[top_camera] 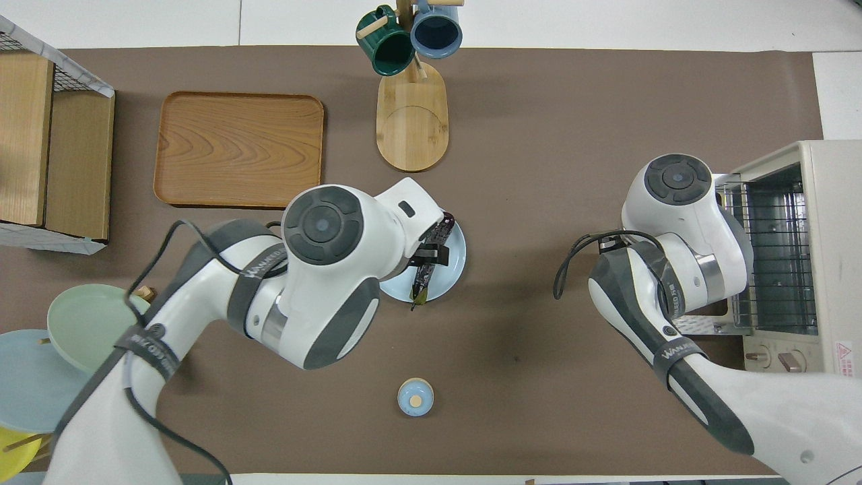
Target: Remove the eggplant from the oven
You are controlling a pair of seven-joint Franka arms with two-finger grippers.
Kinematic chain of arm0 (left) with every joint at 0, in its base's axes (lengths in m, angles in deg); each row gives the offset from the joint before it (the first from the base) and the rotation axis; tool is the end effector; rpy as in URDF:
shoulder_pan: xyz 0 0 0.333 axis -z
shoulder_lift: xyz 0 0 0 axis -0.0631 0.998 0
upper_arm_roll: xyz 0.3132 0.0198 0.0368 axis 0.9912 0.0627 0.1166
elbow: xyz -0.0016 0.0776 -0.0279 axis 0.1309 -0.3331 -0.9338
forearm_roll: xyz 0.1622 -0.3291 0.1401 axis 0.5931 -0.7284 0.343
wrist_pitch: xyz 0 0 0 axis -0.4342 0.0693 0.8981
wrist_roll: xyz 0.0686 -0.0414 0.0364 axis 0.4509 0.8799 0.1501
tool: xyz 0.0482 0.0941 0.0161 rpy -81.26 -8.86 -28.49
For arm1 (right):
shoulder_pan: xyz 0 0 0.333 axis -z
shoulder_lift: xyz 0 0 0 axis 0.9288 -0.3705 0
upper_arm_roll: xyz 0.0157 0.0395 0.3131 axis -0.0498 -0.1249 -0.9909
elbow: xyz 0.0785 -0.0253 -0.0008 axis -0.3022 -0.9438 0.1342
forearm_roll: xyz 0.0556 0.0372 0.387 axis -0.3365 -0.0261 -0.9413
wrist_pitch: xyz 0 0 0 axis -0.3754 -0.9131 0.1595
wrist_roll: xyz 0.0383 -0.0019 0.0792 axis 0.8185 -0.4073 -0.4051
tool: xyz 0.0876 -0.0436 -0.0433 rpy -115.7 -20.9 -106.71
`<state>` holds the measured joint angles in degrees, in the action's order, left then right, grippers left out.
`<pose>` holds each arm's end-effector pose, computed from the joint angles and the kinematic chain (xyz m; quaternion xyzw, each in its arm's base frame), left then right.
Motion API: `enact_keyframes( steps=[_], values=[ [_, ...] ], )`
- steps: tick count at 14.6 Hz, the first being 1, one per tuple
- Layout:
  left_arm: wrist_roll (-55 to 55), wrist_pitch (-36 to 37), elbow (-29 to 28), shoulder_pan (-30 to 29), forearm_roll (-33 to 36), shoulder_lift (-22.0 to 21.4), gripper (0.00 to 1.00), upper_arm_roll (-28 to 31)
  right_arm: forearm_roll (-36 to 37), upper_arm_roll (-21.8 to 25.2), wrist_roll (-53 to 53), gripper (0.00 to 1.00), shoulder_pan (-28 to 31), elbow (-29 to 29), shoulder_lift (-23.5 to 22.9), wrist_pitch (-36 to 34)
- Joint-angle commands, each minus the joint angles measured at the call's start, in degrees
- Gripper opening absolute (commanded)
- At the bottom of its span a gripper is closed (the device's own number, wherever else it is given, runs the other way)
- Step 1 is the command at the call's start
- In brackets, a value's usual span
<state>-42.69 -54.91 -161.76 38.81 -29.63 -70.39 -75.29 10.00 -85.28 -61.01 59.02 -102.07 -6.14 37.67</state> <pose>0.4736 -0.4043 0.4036 0.9935 -0.0850 0.0113 0.0753 0.5500 0.0700 0.2923 0.9885 0.0124 -0.0847 0.1248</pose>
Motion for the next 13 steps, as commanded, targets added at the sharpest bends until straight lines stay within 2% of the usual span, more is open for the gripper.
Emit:
enact_keyframes(
  steps=[1,3,7,13],
  values=[
    [-0.4,-6.5,0.5,2.6,-0.6,5.5,1.00,1.4,3.4,-0.9,-3.8,0.00,1.8,-2.5,2.3,1.5],
    [0.0,-9.1,0.4,2.7,0.0,7.9,1.00,1.4,4.2,-0.9,-4.2,0.00,2.5,-2.4,2.3,1.3],
    [0.5,-11.8,0.1,2.8,0.1,9.7,1.00,1.4,7.1,-0.9,-9.1,0.00,3.9,-1.4,3.8,0.2],
    [0.6,-12.2,0.0,3.3,0.1,10.4,1.00,1.4,6.8,-0.9,-21.2,0.00,8.6,4.2,8.5,-9.6]
  ],
)
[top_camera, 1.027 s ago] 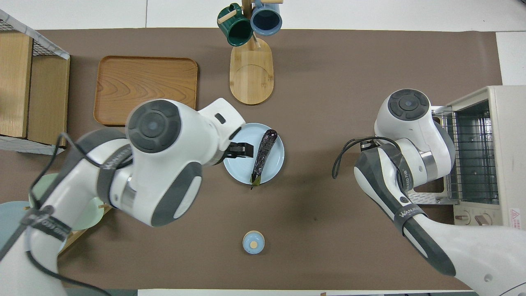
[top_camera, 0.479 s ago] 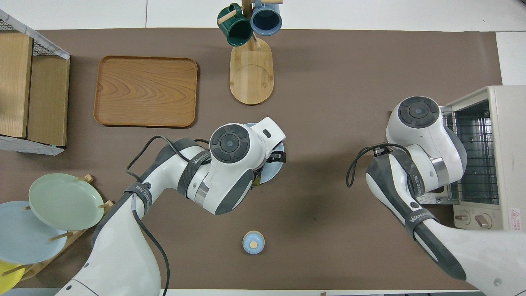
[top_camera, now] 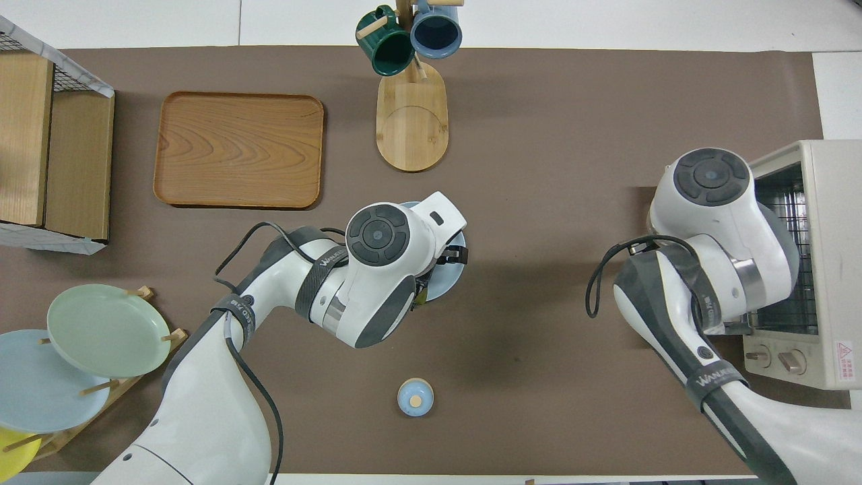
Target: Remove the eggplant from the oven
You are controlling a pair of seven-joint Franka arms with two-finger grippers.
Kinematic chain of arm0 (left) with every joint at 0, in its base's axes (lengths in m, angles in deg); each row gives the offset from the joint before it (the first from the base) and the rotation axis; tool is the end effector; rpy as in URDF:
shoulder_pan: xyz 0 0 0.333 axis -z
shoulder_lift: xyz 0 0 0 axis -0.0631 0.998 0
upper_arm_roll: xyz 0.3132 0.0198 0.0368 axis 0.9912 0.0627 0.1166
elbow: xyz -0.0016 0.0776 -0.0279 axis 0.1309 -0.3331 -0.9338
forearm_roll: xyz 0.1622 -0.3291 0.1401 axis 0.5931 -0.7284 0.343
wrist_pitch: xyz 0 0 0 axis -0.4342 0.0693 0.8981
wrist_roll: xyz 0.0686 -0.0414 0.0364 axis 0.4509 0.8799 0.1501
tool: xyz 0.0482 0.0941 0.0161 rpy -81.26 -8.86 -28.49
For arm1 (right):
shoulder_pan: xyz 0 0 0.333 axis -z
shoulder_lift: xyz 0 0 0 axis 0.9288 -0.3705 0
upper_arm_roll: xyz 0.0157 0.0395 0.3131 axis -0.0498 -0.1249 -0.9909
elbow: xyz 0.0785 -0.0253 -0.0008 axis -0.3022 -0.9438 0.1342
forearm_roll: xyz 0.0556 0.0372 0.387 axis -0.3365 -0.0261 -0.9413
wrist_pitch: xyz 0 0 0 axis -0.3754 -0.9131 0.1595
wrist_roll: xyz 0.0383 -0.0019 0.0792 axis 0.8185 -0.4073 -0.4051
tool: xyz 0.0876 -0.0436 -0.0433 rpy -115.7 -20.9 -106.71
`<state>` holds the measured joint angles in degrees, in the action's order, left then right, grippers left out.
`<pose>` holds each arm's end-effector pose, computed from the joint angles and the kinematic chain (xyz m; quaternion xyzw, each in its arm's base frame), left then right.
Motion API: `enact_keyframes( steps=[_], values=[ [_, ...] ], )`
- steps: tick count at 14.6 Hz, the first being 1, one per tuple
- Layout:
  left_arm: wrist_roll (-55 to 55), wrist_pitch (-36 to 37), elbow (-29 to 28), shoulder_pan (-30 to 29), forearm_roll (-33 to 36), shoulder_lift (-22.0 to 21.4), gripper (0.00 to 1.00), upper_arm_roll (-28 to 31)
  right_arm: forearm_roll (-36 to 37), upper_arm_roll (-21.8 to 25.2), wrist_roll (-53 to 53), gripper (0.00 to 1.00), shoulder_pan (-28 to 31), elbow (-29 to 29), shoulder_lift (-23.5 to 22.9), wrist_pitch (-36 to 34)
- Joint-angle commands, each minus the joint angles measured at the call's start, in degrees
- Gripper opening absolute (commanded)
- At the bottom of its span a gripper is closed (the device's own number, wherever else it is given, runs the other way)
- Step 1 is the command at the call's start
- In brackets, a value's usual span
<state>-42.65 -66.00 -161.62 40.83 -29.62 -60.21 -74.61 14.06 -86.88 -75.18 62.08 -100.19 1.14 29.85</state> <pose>0.4839 -0.4283 0.3110 0.9929 -0.0866 0.0186 0.0795 0.5472 0.0464 0.3688 0.9774 0.1226 -0.0857 0.1497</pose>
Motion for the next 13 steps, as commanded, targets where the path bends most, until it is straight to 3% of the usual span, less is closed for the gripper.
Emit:
enact_keyframes(
  steps=[1,4,7,8,11,13],
  values=[
    [0.5,-1.1,-0.2,1.4,0.1,0.2,0.99,0.8,2.5,0.8,-8.9,0.00,7.1,2.4,1.9,-2.0],
    [0.5,-1.1,-0.3,1.5,0.1,0.2,0.95,0.8,2.0,0.8,-12.8,0.00,10.7,2.7,2.9,-3.7],
    [0.7,-1.2,-0.4,1.5,0.2,0.2,0.71,0.8,-1.0,0.8,-16.8,0.00,13.0,3.0,4.5,-5.4],
    [1.1,-1.3,-0.5,1.5,0.2,0.2,0.69,0.8,-2.2,0.8,-17.4,0.00,13.3,3.0,5.3,-6.2],
    [1.6,-1.5,-1.1,1.5,0.2,0.0,0.64,0.7,-7.3,0.8,-17.0,0.00,12.9,10.3,6.1,-16.0],
    [1.8,-1.3,-1.1,1.4,0.2,0.0,0.53,0.8,-9.4,0.3,-16.8,0.05,12.5,14.1,6.0,-19.0]
  ],
)
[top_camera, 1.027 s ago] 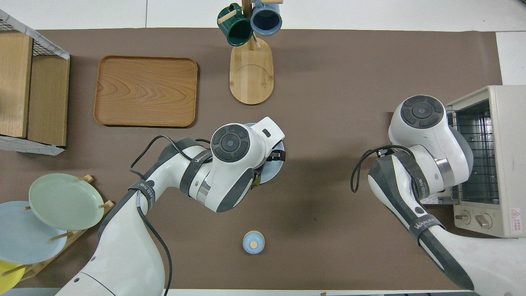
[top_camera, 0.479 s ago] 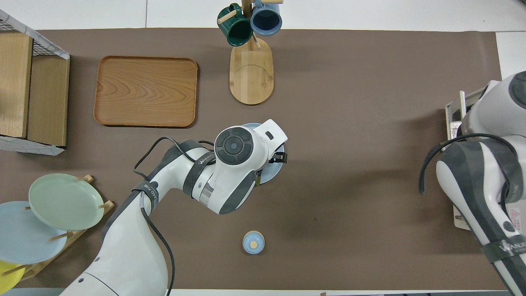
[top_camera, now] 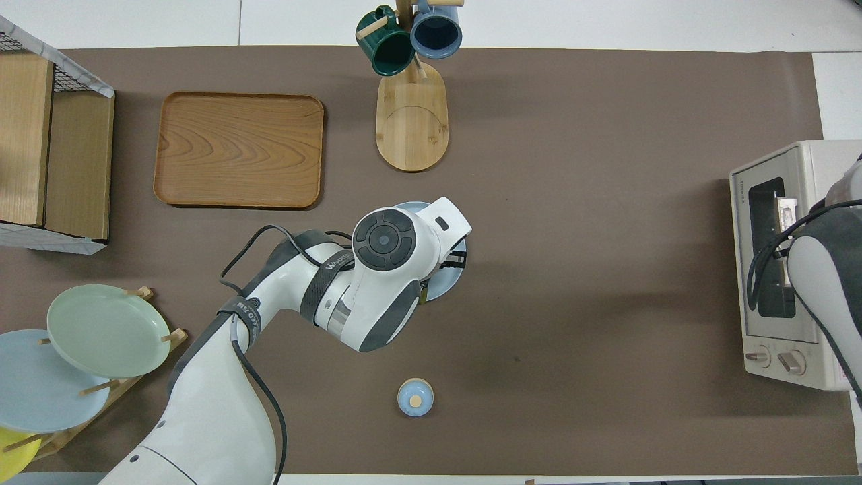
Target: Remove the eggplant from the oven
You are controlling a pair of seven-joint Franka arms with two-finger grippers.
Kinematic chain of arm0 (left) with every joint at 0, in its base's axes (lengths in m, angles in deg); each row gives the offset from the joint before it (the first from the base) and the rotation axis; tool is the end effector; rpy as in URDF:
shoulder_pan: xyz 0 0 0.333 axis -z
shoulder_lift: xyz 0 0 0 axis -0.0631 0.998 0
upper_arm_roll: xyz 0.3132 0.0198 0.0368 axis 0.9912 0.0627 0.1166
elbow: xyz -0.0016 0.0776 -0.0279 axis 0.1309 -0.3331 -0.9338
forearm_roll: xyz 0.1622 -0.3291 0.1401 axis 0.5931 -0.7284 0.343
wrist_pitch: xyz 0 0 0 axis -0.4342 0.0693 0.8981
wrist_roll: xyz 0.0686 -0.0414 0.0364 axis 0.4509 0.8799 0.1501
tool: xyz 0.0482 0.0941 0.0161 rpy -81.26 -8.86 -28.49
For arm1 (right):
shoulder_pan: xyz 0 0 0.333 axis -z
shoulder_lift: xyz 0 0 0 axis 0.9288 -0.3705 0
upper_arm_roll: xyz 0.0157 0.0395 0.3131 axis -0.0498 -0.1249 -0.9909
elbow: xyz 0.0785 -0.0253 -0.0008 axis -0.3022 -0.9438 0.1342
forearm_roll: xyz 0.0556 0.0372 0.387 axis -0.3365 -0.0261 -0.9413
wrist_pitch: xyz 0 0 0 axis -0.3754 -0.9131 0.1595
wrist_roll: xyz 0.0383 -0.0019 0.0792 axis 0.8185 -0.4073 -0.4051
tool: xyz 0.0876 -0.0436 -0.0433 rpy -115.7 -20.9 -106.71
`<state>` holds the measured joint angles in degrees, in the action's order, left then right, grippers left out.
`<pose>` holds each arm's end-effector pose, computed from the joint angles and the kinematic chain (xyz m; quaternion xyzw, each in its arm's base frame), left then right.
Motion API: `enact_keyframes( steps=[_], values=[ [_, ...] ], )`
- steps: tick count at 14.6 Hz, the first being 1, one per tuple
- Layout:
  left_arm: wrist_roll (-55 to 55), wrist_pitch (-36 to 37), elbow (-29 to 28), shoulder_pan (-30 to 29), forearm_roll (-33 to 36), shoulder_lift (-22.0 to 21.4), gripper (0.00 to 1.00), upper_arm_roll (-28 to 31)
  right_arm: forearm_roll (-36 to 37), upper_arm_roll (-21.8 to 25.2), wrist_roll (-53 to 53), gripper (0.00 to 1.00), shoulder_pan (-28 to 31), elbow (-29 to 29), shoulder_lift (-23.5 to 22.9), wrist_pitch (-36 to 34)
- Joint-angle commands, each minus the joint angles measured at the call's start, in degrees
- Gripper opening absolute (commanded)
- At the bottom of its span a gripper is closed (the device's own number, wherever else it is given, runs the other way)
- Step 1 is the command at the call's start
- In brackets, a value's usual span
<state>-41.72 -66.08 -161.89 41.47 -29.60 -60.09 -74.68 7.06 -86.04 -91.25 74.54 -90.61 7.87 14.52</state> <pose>0.4776 -0.4334 0.3077 0.9917 -0.1008 0.0165 0.0780 0.5350 -0.0784 0.4888 0.9867 0.0912 -0.1059 0.0830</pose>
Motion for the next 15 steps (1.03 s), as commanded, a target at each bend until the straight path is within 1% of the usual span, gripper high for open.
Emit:
enact_keyframes(
  steps=[1,2,3,4,5,6,7,8,9,10,11,12,13,15],
  values=[
    [0.8,-1.0,-0.6,0.6,0.2,-0.1,0.40,0.8,-3.4,-0.7,-0.6,0.15,0.0,4.7,-0.7,-3.4],
    [0.8,-0.4,-0.2,0.3,0.2,-0.1,0.26,0.8,-5.7,-0.7,-0.2,0.20,0.2,5.0,-0.8,-3.5],
    [0.8,-0.3,-0.1,0.1,0.2,-0.1,0.09,0.8,-8.6,-0.6,0.3,0.24,0.1,5.3,-0.6,-3.7],
    [0.9,-0.1,0.0,-0.1,0.2,-0.4,0.00,0.9,-9.2,-0.7,1.1,0.30,0.0,5.6,-0.5,-3.8],
    [1.1,0.8,0.4,-0.9,0.2,-0.8,0.00,1.0,-9.5,-0.7,1.5,0.35,0.0,6.4,-0.7,-4.0],
    [1.4,3.2,1.4,-2.8,0.2,-1.1,0.00,1.0,-9.4,-0.7,1.5,0.36,-0.1,7.5,-1.0,-4.7],
    [2.3,5.9,3.1,-4.7,0.2,-1.9,0.00,1.0,-8.9,-0.8,1.8,0.50,-1.1,7.6,-1.0,-4.9],
    [3.8,8.8,4.6,-7.0,0.2,-2.4,0.00,1.0,-8.8,-0.7,2.6,1.00,-2.2,7.7,-1.0,-5.0],
    [5.0,11.7,6.4,-9.7,0.1,-3.3,0.00,0.9,-8.9,-0.8,3.5,1.00,-2.4,8.3,-1.2,-6.0],
    [6.6,14.5,8.4,-12.5,0.1,-3.4,0.00,0.8,-9.2,-0.8,4.8,1.00,-2.9,10.4,-2.0,-7.7],
    [8.5,17.6,11.4,-15.2,-0.3,-2.9,0.00,0.8,-9.5,-0.8,6.6,1.00,-3.0,11.6,-2.9,-8.4],
    [10.7,19.9,14.1,-17.9,-0.4,-2.1,0.00,0.9,-8.7,-0.5,7.6,1.00,-4.9,12.1,-3.2,-9.0],
    [12.6,20.8,15.5,-21.0,-0.4,-1.3,0.00,0.9,-7.7,0.3,8.2,1.00,-7.4,13.1,-3.4,-10.3],
    [15.5,20.5,16.8,-26.6,-0.4,-0.1,0.00,0.7,-6.6,1.4,8.3,1.00,-8.3,13.5,-3.6,-10.6]
  ],
)
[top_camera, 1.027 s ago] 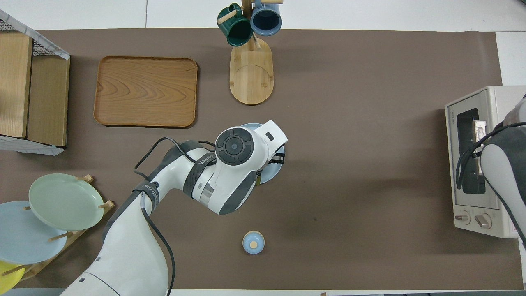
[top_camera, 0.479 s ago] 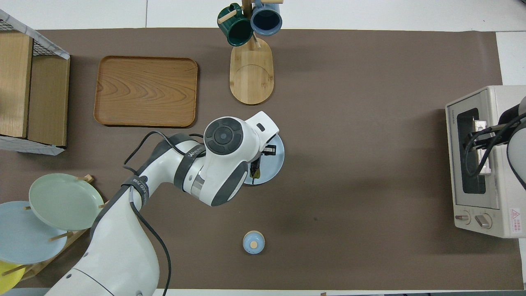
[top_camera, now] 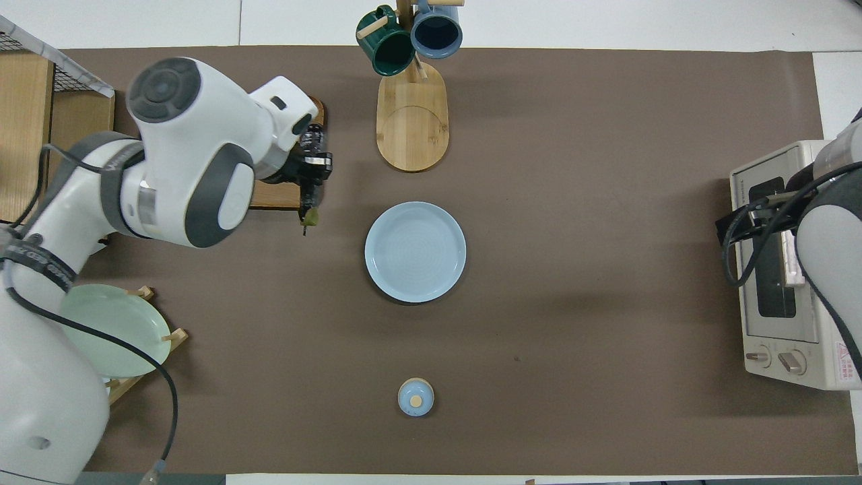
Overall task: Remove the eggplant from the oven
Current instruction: 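Carry the eggplant with the left gripper onto the wooden tray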
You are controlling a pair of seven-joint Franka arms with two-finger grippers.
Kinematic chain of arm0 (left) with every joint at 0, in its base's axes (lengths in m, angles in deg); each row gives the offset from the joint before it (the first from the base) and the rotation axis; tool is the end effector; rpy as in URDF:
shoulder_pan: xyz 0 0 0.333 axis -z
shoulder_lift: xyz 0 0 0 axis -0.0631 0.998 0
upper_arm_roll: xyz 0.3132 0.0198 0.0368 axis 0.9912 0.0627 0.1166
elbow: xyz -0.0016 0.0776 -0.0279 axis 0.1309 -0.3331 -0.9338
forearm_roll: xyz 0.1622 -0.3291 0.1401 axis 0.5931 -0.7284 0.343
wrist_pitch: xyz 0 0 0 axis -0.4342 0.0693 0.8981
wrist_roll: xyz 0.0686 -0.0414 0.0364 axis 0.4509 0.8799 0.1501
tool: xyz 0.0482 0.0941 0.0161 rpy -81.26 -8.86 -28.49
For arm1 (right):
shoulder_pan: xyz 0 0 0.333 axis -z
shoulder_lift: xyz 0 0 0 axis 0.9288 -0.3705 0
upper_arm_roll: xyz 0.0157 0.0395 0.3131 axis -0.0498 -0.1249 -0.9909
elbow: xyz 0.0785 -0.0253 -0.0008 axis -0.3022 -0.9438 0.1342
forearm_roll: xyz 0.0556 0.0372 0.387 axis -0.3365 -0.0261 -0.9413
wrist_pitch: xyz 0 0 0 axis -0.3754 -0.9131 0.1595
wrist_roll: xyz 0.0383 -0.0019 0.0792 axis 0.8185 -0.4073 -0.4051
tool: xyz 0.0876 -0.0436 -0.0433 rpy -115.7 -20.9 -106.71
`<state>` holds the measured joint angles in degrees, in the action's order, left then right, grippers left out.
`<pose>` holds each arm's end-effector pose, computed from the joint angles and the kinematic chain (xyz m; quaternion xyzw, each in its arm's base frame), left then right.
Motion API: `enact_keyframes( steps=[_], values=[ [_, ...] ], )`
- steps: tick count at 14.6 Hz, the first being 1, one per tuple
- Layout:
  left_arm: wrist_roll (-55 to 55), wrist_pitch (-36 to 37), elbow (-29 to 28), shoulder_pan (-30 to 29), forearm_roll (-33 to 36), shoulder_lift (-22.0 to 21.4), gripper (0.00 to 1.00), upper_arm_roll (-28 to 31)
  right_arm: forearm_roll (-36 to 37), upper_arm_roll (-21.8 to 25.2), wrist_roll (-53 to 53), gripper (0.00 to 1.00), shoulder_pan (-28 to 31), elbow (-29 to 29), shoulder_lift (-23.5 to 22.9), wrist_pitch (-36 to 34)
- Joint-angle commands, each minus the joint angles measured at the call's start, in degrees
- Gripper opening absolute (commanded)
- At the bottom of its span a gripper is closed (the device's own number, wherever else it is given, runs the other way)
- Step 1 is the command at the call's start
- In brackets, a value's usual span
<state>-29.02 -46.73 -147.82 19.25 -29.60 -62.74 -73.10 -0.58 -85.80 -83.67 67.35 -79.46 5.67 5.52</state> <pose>0.6322 -0.2154 0.4192 0.9975 -0.0207 0.0171 0.0660 0.5534 -0.0015 0.5450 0.9931 0.0655 -0.0921 0.0319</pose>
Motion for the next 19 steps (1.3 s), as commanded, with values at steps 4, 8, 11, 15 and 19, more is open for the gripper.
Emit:
enact_keyframes(
  steps=[4,8,11,15,19],
  values=[
    [6.9,0.5,10.5,-9.8,0.0,10.6,0.00,-0.6,-1.5,4.6,0.4,1.00,-2.0,2.3,-1.4,-1.4],
    [11.8,-5.7,10.1,-11.9,0.9,13.9,0.00,-0.6,-4.5,4.6,0.5,1.00,-1.2,2.3,-0.8,-1.3],
    [11.8,-5.5,9.8,-12.0,0.8,13.7,0.99,-0.6,-4.5,4.3,0.5,1.00,-1.2,2.4,0.8,-1.4],
    [11.8,-2.6,10.9,-12.4,0.7,12.3,1.00,-0.5,-4.3,4.6,0.4,1.00,-0.4,1.4,1.7,-0.2],
    [9.2,7.4,9.9,-13.3,0.6,2.8,1.00,0.2,-4.3,4.5,0.4,1.00,-0.4,0.1,2.4,0.7]
  ],
)
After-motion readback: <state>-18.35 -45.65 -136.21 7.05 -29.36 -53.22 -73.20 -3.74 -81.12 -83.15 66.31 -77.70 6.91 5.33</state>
